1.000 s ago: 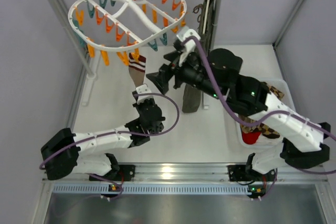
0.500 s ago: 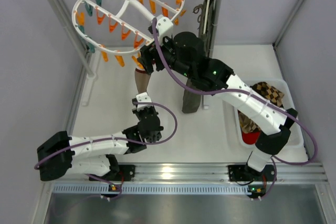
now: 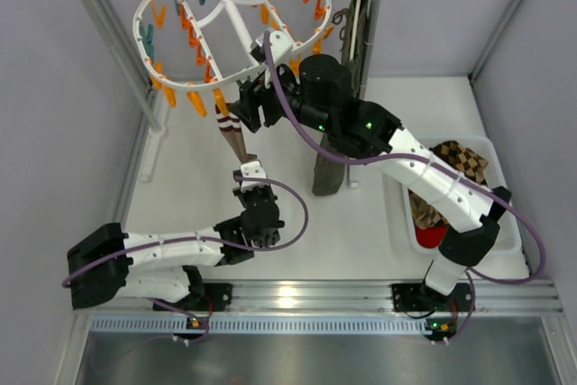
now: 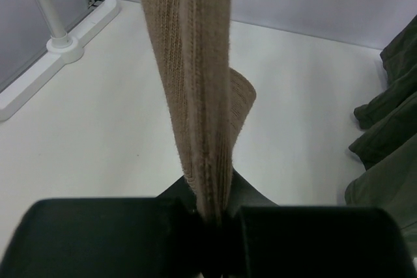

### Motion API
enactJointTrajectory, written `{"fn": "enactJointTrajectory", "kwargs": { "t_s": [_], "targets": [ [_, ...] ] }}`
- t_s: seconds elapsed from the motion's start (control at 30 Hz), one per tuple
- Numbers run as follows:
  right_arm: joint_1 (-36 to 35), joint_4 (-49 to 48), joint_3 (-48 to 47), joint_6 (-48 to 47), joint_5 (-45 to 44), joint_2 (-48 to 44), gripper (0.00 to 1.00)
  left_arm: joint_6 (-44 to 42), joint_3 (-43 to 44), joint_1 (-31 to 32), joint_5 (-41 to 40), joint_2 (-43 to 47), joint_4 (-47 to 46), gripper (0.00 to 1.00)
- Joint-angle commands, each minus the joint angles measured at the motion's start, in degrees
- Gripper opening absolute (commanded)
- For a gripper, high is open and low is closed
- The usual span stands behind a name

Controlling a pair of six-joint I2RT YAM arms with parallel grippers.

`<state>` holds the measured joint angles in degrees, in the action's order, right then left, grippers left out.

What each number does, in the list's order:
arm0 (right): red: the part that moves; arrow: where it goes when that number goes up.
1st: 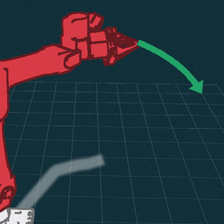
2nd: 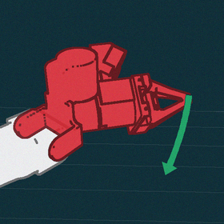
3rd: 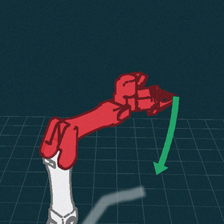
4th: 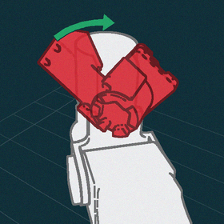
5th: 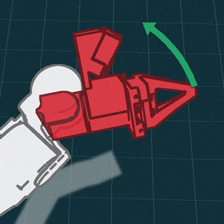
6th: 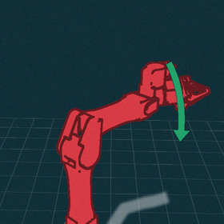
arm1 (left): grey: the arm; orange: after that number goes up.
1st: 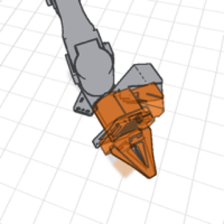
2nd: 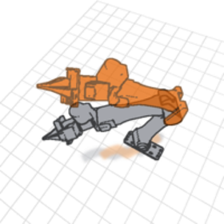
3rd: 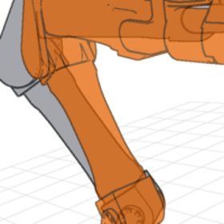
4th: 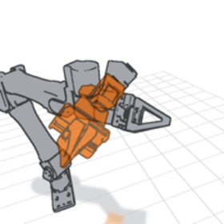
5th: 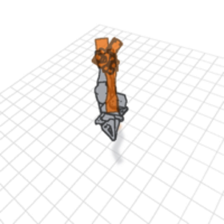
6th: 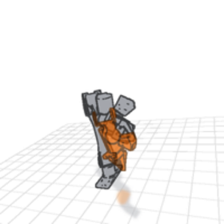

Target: Remove the socks clipped to the hanger

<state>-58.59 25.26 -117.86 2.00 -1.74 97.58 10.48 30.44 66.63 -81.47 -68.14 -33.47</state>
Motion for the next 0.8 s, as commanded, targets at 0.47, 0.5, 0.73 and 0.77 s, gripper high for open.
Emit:
{"fn": "enactJointTrajectory", "kwargs": {
  "t_s": [0.47, 0.5, 0.73, 0.77],
  "targets": [
    [1.6, -9.3, -0.9, 1.4, 8.7, 3.5, 0.58, 2.6, -0.8, 2.8, 3.3, 2.7, -2.7, 0.00],
    [1.9, -9.9, -0.2, 1.4, 8.8, 3.5, 0.58, 2.9, -1.2, 2.8, 3.4, 3.5, -2.7, 0.00],
    [3.3, -11.8, 1.2, 2.6, 12.5, 3.5, 0.61, 4.3, -2.4, 2.8, 5.7, 6.1, -2.7, 0.00],
    [3.7, -11.8, 1.2, 2.8, 14.3, 3.6, 0.62, 4.5, -2.7, 2.8, 6.0, 6.4, -2.6, 0.00]
  ]
}}
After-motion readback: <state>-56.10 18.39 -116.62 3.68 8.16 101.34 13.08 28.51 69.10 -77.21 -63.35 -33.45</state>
